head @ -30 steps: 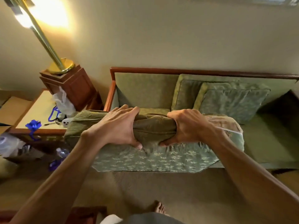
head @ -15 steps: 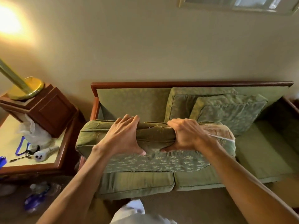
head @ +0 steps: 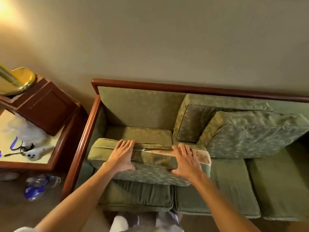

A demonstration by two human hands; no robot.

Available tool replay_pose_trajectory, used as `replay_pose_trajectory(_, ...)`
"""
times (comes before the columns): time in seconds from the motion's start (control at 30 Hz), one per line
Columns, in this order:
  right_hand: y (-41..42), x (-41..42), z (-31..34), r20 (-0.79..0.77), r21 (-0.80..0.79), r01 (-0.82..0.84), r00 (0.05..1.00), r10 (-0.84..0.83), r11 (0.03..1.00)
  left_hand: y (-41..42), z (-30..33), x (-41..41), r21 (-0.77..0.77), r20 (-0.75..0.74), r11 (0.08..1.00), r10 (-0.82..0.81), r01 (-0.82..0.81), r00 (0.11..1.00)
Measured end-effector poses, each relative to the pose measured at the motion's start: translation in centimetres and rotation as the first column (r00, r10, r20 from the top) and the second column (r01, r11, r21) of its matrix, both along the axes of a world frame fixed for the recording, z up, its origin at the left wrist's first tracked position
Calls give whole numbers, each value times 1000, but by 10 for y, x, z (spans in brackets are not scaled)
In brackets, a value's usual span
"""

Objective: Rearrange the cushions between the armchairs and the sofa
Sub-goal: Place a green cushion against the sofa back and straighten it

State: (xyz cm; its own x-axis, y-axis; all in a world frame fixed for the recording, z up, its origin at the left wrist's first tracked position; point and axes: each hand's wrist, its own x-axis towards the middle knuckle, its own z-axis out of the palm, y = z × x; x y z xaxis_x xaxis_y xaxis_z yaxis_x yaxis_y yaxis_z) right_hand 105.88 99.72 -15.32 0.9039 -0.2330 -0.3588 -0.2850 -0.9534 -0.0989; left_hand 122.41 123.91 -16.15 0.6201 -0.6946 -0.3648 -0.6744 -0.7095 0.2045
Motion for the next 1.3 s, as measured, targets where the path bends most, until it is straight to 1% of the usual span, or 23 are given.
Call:
replay_pose_trajectory(0.07,-49,-13,-5,-120,-21,46,992,-48,999,-9,-2,5,34,2,999,23,-24,1000)
replay_pose_trajectory(0.1,-74,-23,-8,-148,-2,91,985,-91,996,-18,-2,3,57,17,998,26,-27,1000)
replay_pose_trajectory(0.17,-111,-39,-14,-176,111,174,972,-153,978,-37,-2,-5,112,29,993,35,-38,999)
replay_pose_trajectory(0.23,-126,-45,-16,-182,215,184,973,-145,959,-64,4,-16,193,-8,979,71,-68,997)
replay_pose_trajectory(0.3,-109,-44,-19,-154,277,192,976,-154,942,-90,10,-37,211,-41,977,31,-22,999)
replay_pose_trajectory(0.37,-96,-46,-25,-84,293,198,980,-181,935,-138,16,-76,156,-63,984,-81,90,995)
replay_pose_trajectory(0.43,-91,-47,-26,-64,288,203,979,-193,936,-189,15,-120,117,-94,981,-146,157,985)
replay_pose_trajectory(0.5,-93,-54,-21,-103,280,219,975,-197,935,-227,6,-149,118,-66,983,-132,139,989)
replay_pose_trajectory(0.57,-97,-62,-12,-87,280,220,975,-204,935,-241,0,-159,143,-7,983,-119,119,993)
replay_pose_trajectory(0.6,-100,-66,-7,-77,281,207,978,-193,937,-243,-1,-161,138,-4,983,-120,119,993)
replay_pose_trajectory(0.7,-100,-72,14,-47,316,182,983,-177,931,-234,10,-160,46,-6,990,-131,131,991)
replay_pose_trajectory(0.77,-99,-67,36,1,327,143,988,-151,934,-229,32,-153,-31,2,989,-143,143,990)
replay_pose_trajectory(0.83,-95,-63,67,90,290,72,991,-102,954,-220,63,-143,-112,25,982,-149,151,988)
replay_pose_trajectory(0.9,-82,-62,108,206,239,-23,978,-27,971,-199,99,-132,-228,80,961,-143,158,986)
replay_pose_trajectory(0.93,-71,-61,131,278,197,-80,960,22,977,-183,118,-126,-292,113,941,-141,168,984)
replay_pose_trajectory(1.0,-39,-58,175,426,93,-183,896,127,979,-142,148,-117,-435,156,882,-126,183,980)
replay_pose_trajectory(1.07,1,-46,194,521,19,-261,827,213,965,-98,158,-107,-561,101,819,-73,118,992)
replay_pose_trajectory(1.1,22,-37,196,520,9,-308,814,259,951,-78,154,-101,-591,64,804,-34,65,997)
replay_pose_trajectory(1.13,39,-27,190,488,43,-347,826,283,937,-59,143,-94,-582,18,813,19,-5,1000)
replay_pose_trajectory(1.17,51,-17,180,427,112,-355,861,277,928,-40,129,-89,-562,-50,823,62,-80,997)
replay_pose_trajectory(1.2,56,-8,167,358,179,-335,898,256,925,-21,115,-84,-577,-132,805,72,-136,989)
replay_pose_trajectory(1.23,56,-3,151,300,204,-299,926,231,932,-1,101,-80,-602,-216,775,76,-194,973)
replay_pose_trajectory(1.3,47,0,122,232,116,-236,951,204,965,38,81,-67,-590,-323,743,141,-315,936)
